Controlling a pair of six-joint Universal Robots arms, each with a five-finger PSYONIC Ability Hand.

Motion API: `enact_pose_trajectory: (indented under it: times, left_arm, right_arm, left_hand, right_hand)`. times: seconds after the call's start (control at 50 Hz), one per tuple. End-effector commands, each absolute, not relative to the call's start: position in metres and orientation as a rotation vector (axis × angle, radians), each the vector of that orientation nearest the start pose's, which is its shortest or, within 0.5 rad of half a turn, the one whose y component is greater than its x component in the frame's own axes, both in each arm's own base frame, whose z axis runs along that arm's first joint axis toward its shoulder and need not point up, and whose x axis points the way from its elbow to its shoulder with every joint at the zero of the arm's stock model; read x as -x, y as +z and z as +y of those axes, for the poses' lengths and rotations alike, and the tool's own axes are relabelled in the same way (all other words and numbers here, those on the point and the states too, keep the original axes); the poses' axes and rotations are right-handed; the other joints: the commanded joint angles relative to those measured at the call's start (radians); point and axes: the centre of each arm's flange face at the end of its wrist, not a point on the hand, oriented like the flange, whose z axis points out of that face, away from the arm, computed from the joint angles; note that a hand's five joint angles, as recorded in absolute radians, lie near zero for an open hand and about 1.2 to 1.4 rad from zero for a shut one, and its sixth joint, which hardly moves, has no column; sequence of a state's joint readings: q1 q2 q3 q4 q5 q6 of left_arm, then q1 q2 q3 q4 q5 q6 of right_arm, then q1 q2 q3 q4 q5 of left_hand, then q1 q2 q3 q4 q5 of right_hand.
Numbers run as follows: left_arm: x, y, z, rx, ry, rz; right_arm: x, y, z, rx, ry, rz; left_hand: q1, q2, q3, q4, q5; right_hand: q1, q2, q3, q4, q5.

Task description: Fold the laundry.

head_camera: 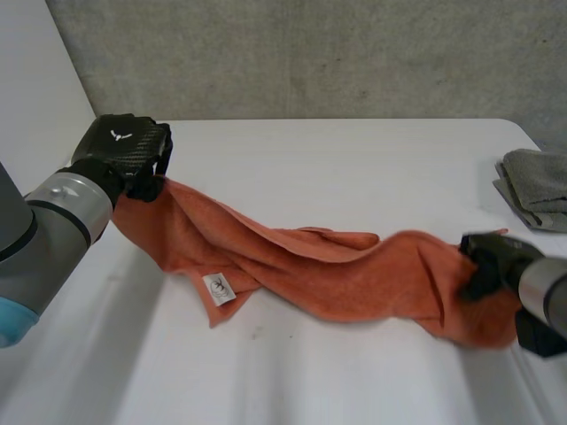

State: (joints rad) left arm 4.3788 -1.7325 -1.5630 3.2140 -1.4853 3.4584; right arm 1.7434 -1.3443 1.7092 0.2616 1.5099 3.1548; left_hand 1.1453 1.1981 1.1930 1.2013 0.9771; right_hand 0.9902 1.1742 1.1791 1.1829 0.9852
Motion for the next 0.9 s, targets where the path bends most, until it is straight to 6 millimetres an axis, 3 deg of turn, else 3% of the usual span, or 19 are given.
enact_pose_trajectory:
  times: [0.02,0.1,0.14,0.16,0.18,0.26,0.3,0.32,0.34,0.4,0.48,0.6,0.7,0.76,0.78,0.8,0.84,0.86,0.9]
  left_arm:
    - [0.24,0.254,-0.297,-0.823,-2.183,2.172]
    - [0.244,0.254,-0.325,-0.78,-2.264,2.083]
    - [0.246,0.257,-0.336,-0.77,-2.305,2.032]
    - [0.247,0.26,-0.343,-0.762,-2.328,1.998]
    - [0.244,0.27,-0.359,-0.728,-2.38,1.898]
    - [0.233,0.307,-0.396,-0.602,-2.51,1.596]
    - [0.233,0.327,-0.403,-0.551,-2.581,1.464]
    - [0.233,0.337,-0.405,-0.521,-2.617,1.395]
    - [0.233,0.36,-0.407,-0.464,-2.685,1.255]
    - [0.231,0.396,-0.405,-0.363,-2.786,1.017]
    - [0.23,0.423,-0.398,-0.266,-2.848,0.858]
    - [0.228,0.426,-0.39,-0.238,-2.881,0.858]
    - [0.225,0.386,-0.391,-0.289,-2.833,1.04]
    - [0.226,0.344,-0.39,-0.357,-2.764,1.216]
    - [0.227,0.332,-0.389,-0.38,-2.739,1.272]
    - [0.226,0.306,-0.387,-0.425,-2.674,1.388]
    - [0.226,0.28,-0.383,-0.477,-2.611,1.509]
    - [0.226,0.267,-0.381,-0.499,-2.577,1.57]
    - [0.232,0.226,-0.371,-0.603,-2.471,1.741]
  right_arm:
    - [-0.195,0.222,-0.306,0.592,-1.666,2.552]
    - [-0.216,0.236,-0.327,0.932,-1.847,2.46]
    - [-0.229,0.252,-0.337,1.014,-1.979,2.365]
    - [-0.241,0.271,-0.348,1.043,-2.138,2.253]
    - [-0.247,0.281,-0.355,1.047,-2.221,2.197]
    - [-0.266,0.336,-0.386,0.96,-2.645,1.875]
    - [-0.27,0.363,-0.395,0.902,-2.813,1.713]
    - [-0.273,0.388,-0.401,0.835,-2.959,1.542]
    - [-0.273,0.402,-0.402,0.79,-3.027,1.449]
    - [-0.276,0.443,-0.401,0.623,-3.199,1.141]
    - [-0.275,0.461,-0.4,0.507,-3.251,0.974]
    - [-0.28,0.44,-0.406,0.524,-3.154,1.071]
    - [-0.288,0.39,-0.413,0.702,-3.001,1.289]
    - [-0.291,0.358,-0.417,0.82,-2.888,1.389]
    - [-0.292,0.332,-0.417,0.9,-2.798,1.471]
    - [-0.293,0.318,-0.416,0.943,-2.749,1.511]
    - [-0.294,0.29,-0.413,1.026,-2.651,1.587]
    - [-0.295,0.26,-0.408,1.099,-2.546,1.658]
    - [-0.295,0.228,-0.404,1.17,-2.442,1.736]
  left_hand:
    - [0.251,0.198,0.203,0.195,0.245]
    - [0.251,0.198,0.203,0.195,0.245]
    - [0.251,0.198,0.203,0.195,0.245]
    - [0.251,0.198,0.203,0.195,0.245]
    - [0.251,0.198,0.203,0.195,0.245]
    - [0.251,0.198,0.203,0.195,0.245]
    - [0.251,0.198,0.203,0.195,0.245]
    - [0.251,0.198,0.203,0.195,0.245]
    - [0.251,0.198,0.203,0.195,0.245]
    - [0.251,0.198,0.203,0.195,0.245]
    - [0.251,0.198,0.203,0.195,0.245]
    - [0.251,0.198,0.203,0.195,0.245]
    - [0.251,0.198,0.203,0.195,0.245]
    - [0.251,0.198,0.203,0.195,0.245]
    - [0.251,0.198,0.203,0.195,0.245]
    - [0.251,0.198,0.203,0.195,0.245]
    - [0.251,0.198,0.203,0.195,0.245]
    - [0.251,0.198,0.203,0.195,0.245]
    - [0.251,0.198,0.203,0.195,0.245]
  right_hand:
    - [0.406,0.222,0.217,0.213,0.237]
    - [0.406,0.222,0.217,0.213,0.237]
    - [0.406,0.222,0.217,0.213,0.237]
    - [0.406,0.222,0.217,0.213,0.237]
    - [0.406,0.222,0.217,0.213,0.237]
    - [0.406,0.222,0.217,0.213,0.237]
    - [0.406,0.222,0.217,0.213,0.237]
    - [0.406,0.222,0.217,0.213,0.237]
    - [0.406,0.222,0.217,0.213,0.237]
    - [0.406,0.222,0.217,0.213,0.237]
    - [0.406,0.222,0.217,0.213,0.237]
    - [0.406,0.222,0.217,0.213,0.237]
    - [0.406,0.222,0.217,0.213,0.237]
    - [0.406,0.222,0.217,0.213,0.237]
    - [0.406,0.222,0.217,0.213,0.237]
    - [0.406,0.222,0.217,0.213,0.237]
    - [0.406,0.222,0.217,0.213,0.237]
    - [0.406,0.222,0.217,0.213,0.237]
    - [0.406,0.222,0.217,0.213,0.237]
